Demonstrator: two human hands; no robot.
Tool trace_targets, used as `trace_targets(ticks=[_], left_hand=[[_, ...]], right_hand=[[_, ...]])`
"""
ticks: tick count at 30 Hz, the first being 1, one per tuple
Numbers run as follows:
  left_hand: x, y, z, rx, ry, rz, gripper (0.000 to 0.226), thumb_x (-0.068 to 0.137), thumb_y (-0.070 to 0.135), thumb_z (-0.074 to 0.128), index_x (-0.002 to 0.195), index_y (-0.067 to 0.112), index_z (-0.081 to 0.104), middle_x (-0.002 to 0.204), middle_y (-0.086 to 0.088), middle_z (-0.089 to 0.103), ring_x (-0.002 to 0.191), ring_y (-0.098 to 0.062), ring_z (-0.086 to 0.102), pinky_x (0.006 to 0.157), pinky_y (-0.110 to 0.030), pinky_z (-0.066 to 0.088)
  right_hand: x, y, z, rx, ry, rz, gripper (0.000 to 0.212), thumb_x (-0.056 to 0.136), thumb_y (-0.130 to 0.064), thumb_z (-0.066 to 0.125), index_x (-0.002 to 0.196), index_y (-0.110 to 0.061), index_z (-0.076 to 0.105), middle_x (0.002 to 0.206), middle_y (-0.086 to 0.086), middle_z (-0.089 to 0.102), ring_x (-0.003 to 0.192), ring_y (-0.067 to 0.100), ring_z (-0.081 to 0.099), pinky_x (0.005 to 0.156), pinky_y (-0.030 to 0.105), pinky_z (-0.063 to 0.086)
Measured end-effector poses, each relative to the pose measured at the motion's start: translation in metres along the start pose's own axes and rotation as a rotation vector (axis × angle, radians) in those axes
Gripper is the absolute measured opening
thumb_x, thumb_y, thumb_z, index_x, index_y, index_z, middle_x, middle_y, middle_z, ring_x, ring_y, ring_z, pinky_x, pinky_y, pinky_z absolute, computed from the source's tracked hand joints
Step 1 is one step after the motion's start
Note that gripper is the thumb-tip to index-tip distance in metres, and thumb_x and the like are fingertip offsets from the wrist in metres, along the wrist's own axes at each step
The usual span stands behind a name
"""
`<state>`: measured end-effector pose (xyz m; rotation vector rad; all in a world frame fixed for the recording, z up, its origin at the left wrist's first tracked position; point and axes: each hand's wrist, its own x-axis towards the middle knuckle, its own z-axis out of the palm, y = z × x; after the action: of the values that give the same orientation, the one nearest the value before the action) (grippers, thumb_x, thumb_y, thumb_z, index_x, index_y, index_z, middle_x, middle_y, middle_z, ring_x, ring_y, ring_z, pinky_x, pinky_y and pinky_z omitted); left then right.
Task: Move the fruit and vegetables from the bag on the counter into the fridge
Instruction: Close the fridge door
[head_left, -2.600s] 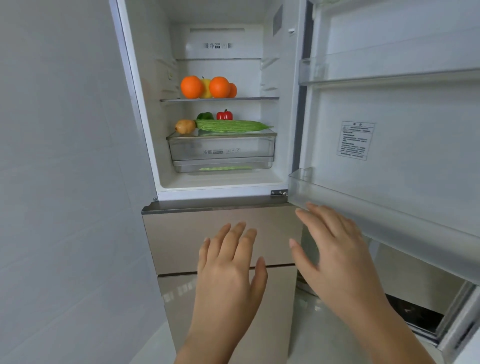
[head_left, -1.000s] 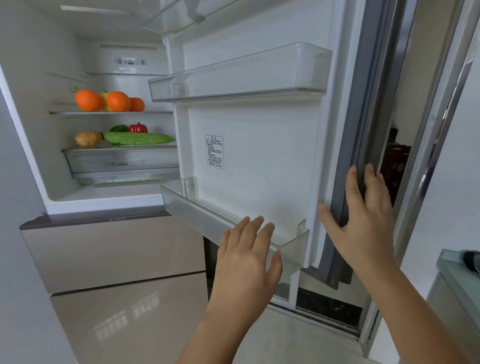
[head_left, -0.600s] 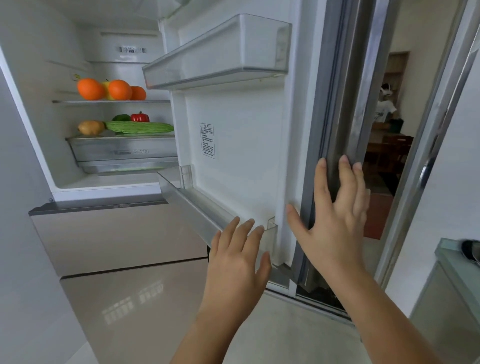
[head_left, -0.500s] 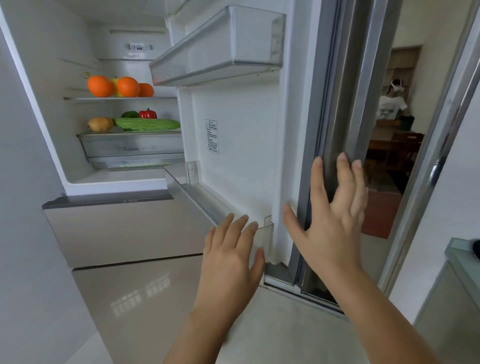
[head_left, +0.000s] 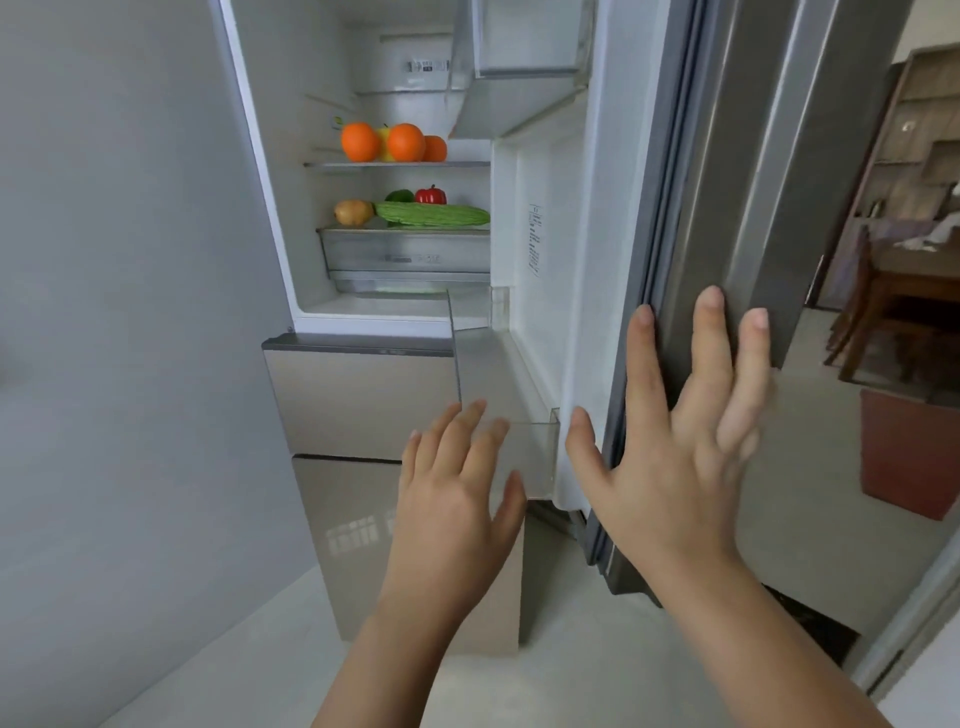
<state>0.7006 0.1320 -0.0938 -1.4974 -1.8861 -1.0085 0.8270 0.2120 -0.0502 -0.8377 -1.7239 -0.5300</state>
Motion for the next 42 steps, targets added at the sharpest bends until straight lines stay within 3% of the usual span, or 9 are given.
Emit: trace_targets(ticks=[11,18,31,39,42], left_hand=[[-0.024,-0.050,-0.047,0.127,0.063,-0.100,0.037,0.084,0.029,0.047,0.115,0.010,0.055,0.124,-0.013,0.058,0.119,-0.033,0.050,0.087,-0.055,0.046],[-0.040,-0.088,-0.080,0.218,0.092,-0.178,0.037,0.083,0.028,0.048,0.112,0.009,0.060,0.121,-0.012,0.060,0.116,-0.034,0.052,0.087,-0.054,0.047],[-0.033,-0.188,-0.127,0.292,0.117,-0.244,0.040,0.083,0.030,0.047,0.114,0.009,0.059,0.123,-0.012,0.059,0.117,-0.034,0.052,0.088,-0.054,0.046],[-0.010,-0.274,-0.142,0.284,0.122,-0.202,0.040,0.083,0.030,0.047,0.114,0.009,0.059,0.123,-0.012,0.059,0.117,-0.033,0.052,0.091,-0.052,0.045],[-0.004,-0.302,-0.148,0.278,0.104,-0.187,0.040,0.084,0.031,0.045,0.115,0.009,0.058,0.123,-0.012,0.059,0.118,-0.033,0.052,0.092,-0.053,0.044]], right_hand=[[-0.006,-0.081,0.003,0.160,0.037,-0.131,0.061,0.082,-0.035,0.051,0.135,-0.006,0.043,0.142,0.019,0.037,0.134,0.035,0.021,0.109,0.043,0.015],[-0.006,-0.137,0.013,0.355,-0.053,-0.193,0.064,0.080,-0.031,0.055,0.137,-0.005,0.040,0.146,0.018,0.031,0.137,0.033,0.016,0.113,0.038,0.006],[0.006,-0.243,0.057,0.499,-0.107,-0.286,0.056,0.078,-0.023,0.055,0.131,-0.004,0.047,0.144,0.015,0.033,0.137,0.031,0.020,0.113,0.035,0.008],[0.016,-0.313,0.103,0.529,-0.141,-0.285,0.051,0.080,-0.024,0.049,0.127,-0.005,0.050,0.145,0.014,0.036,0.138,0.028,0.019,0.114,0.034,0.005],[0.022,-0.337,0.120,0.556,-0.157,-0.300,0.048,0.079,-0.022,0.050,0.124,-0.005,0.050,0.144,0.016,0.037,0.137,0.030,0.021,0.113,0.034,0.011]])
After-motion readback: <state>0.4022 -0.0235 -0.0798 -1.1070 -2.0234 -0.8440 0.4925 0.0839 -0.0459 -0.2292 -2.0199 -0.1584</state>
